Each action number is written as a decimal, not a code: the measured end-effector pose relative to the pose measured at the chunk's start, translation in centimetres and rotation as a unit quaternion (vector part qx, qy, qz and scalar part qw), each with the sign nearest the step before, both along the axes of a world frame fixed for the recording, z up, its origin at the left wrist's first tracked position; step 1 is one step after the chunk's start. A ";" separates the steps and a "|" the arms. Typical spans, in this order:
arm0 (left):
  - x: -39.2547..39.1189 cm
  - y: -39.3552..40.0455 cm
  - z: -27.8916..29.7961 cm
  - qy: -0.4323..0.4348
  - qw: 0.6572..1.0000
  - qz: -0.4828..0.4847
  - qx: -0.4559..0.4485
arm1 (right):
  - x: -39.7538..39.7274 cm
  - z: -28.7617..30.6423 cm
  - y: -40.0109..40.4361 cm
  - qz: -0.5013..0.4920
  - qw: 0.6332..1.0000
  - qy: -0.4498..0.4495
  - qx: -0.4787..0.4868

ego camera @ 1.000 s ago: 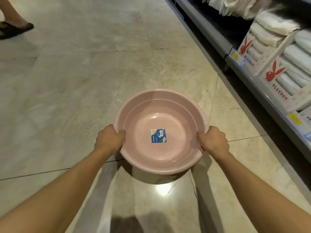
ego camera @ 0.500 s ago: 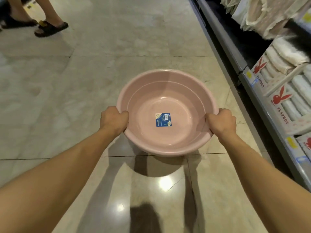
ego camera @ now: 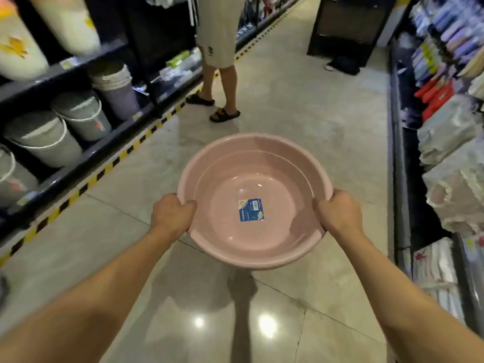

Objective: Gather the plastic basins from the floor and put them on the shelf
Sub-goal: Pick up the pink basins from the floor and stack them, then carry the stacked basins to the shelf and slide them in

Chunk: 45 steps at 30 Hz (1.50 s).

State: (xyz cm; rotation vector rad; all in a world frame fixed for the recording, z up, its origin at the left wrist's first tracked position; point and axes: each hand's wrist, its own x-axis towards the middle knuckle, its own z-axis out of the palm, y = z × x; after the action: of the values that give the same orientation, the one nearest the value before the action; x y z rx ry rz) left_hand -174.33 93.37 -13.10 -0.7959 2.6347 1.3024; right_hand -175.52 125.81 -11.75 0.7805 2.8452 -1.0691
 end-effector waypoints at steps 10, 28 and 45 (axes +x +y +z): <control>17.3 -25.3 16.5 0.000 0.972 0.235 -0.005 | 2.3 15.7 -30.2 0.253 0.967 -0.012 -0.020; 36.2 -58.6 16.6 -0.040 0.879 0.475 -0.006 | 10.4 17.5 -74.8 0.501 0.863 -0.056 -0.001; 24.9 -87.0 -6.6 -0.099 0.820 0.564 0.018 | -2.4 -8.9 -108.8 0.584 0.804 -0.106 0.030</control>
State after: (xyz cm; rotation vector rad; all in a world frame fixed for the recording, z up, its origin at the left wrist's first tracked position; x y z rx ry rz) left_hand -149.43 6.35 -19.73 -2.5152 1.8576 1.2422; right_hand -177.96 17.03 -20.70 -0.7824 2.3618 -0.5855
